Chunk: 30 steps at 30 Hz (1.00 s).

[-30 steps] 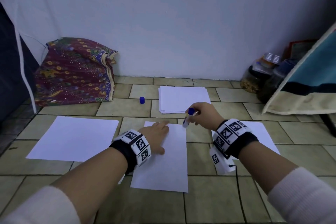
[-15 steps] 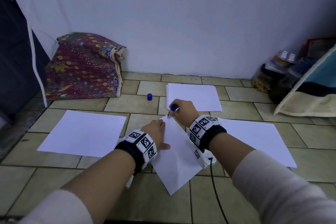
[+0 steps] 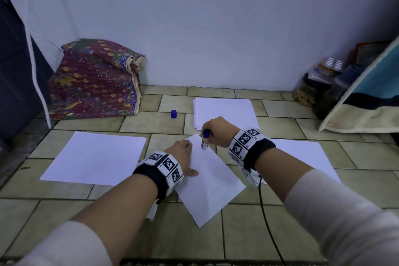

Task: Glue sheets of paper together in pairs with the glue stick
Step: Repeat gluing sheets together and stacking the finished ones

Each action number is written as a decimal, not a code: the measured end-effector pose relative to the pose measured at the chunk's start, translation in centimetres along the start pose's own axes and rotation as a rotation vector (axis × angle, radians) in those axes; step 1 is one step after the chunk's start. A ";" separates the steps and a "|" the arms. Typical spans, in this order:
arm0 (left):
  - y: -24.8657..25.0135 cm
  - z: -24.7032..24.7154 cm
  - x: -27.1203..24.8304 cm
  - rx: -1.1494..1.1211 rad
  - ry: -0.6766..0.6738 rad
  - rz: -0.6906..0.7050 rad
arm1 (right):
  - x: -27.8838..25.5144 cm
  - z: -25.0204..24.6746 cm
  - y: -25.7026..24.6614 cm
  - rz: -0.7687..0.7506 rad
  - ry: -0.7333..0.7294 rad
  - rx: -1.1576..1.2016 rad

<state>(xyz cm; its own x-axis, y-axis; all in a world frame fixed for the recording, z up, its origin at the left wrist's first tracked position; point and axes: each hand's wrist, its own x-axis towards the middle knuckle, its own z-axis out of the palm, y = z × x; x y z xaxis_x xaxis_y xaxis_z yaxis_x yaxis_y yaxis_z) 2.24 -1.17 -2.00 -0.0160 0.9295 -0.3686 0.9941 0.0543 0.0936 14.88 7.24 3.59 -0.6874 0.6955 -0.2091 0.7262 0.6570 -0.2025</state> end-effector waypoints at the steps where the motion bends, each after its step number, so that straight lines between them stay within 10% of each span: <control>1: 0.0 0.0 0.0 0.011 -0.009 0.003 | -0.5 0.1 0.2 -0.012 -0.001 -0.002; 24: -0.2 0.0 -0.3 -0.003 -0.048 -0.021 | -11.4 1.6 4.9 -0.026 -0.127 0.089; 30: -0.4 0.5 -1.0 0.161 0.033 -0.202 | -10.5 0.8 5.7 0.029 0.102 0.259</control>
<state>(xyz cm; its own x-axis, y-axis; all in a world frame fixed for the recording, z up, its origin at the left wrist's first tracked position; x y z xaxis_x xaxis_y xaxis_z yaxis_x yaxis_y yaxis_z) 1.94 -2.31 -2.07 -0.2172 0.9172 -0.3339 0.9745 0.1840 -0.1284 26.25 3.49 3.89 -0.6526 0.7475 -0.1237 0.7117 0.5488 -0.4386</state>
